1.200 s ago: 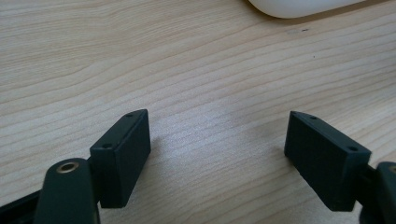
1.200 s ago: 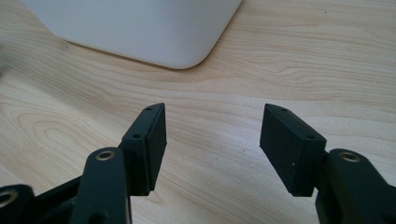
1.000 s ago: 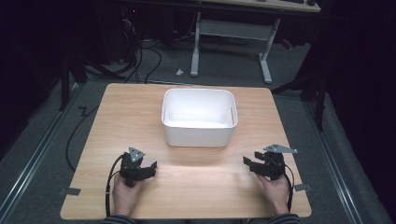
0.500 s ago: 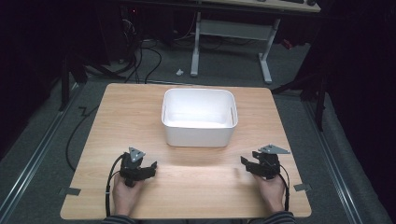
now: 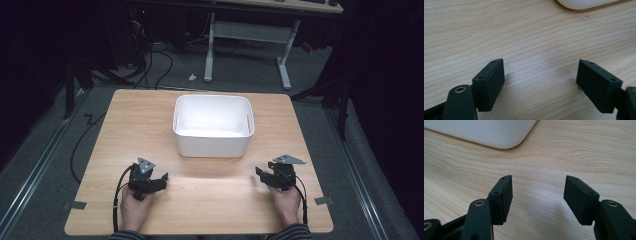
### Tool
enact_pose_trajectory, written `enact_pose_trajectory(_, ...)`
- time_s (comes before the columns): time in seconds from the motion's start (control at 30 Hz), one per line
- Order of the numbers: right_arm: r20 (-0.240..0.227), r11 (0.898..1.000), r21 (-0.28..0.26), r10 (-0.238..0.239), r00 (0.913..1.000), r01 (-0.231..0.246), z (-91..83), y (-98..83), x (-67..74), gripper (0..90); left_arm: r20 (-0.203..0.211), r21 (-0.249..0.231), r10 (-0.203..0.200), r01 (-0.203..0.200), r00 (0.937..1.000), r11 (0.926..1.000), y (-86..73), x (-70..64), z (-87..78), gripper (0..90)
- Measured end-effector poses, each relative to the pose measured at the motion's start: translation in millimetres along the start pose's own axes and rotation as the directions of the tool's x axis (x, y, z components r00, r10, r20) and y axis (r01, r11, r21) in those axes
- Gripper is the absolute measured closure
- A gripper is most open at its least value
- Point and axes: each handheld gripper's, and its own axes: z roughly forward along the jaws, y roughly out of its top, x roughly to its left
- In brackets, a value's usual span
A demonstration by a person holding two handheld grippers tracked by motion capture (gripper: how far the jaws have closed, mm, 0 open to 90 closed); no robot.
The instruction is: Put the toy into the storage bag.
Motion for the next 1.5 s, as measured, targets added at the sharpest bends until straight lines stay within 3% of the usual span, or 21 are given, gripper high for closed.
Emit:
enact_pose_trajectory(0.8,0.017,0.999,0.027,-0.038,0.9991,0.037,15.5,-1.4,7.1,40.5,0.0,0.0,0.0,0.0,1.0,1.0,0.0,0.0,0.0,22.9)
enact_pose_trajectory(1.03,0.04,0.998,0.026,-0.064,0.9971,0.063,19.1,-4.0,10.4,40.0,0.0,0.0,0.0,0.0,1.0,1.0,0.0,0.0,0.0,22.9)
enact_pose_trajectory(1.5,0.023,0.996,0.03,-0.08,0.9965,0.08,19.7,-4.0,10.9,33.9,0.0,0.0,0.0,0.0,1.0,1.0,-0.1,0.0,-0.1,23.0)
